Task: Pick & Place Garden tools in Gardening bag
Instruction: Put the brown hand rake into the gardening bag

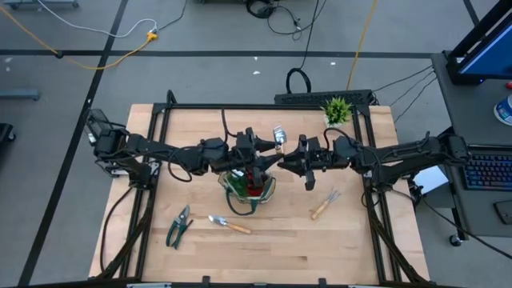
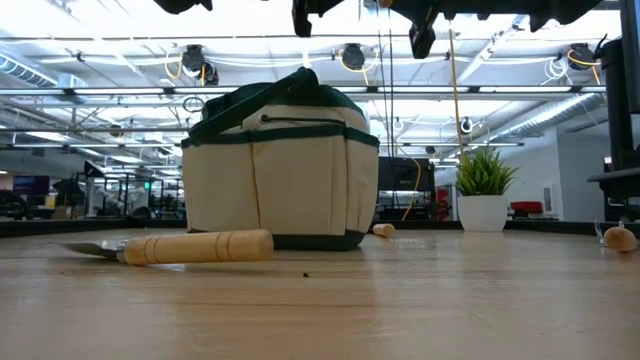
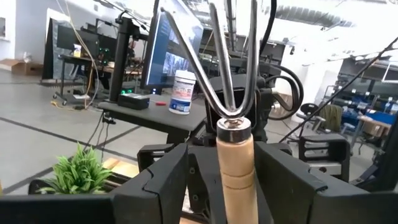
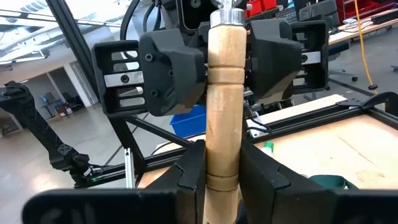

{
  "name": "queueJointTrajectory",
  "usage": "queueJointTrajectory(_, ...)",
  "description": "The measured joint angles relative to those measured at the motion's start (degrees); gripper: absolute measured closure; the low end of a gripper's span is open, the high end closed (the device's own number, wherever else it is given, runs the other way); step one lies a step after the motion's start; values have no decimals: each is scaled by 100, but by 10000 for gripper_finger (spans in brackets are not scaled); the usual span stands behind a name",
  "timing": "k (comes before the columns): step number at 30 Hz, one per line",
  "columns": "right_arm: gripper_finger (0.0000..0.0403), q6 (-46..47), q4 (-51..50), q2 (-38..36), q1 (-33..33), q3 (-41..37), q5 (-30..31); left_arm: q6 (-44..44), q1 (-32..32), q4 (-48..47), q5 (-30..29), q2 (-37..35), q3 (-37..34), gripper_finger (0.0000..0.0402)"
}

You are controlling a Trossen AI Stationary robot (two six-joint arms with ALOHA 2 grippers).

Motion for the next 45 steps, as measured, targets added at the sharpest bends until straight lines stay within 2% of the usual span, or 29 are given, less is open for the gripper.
queueJointTrajectory(7,342,78,79,231,2,2,-13,-505,20,-54,7,0,0,215)
queueJointTrajectory(15,342,195,457,474,2,0,-155,-532,20,-318,210,0,-2,216)
queueJointTrajectory(25,342,199,412,474,2,0,-154,-726,13,-332,214,0,-4,217)
queueJointTrajectory(29,342,212,320,474,2,0,-154,-909,13,-332,214,0,-4,254)
queueJointTrajectory(34,342,243,296,474,2,0,-153,-1114,13,-362,212,0,-4,343)
queueJointTrajectory(45,321,328,127,482,2,-8,-153,-1286,-10,-851,214,-9,0,341)
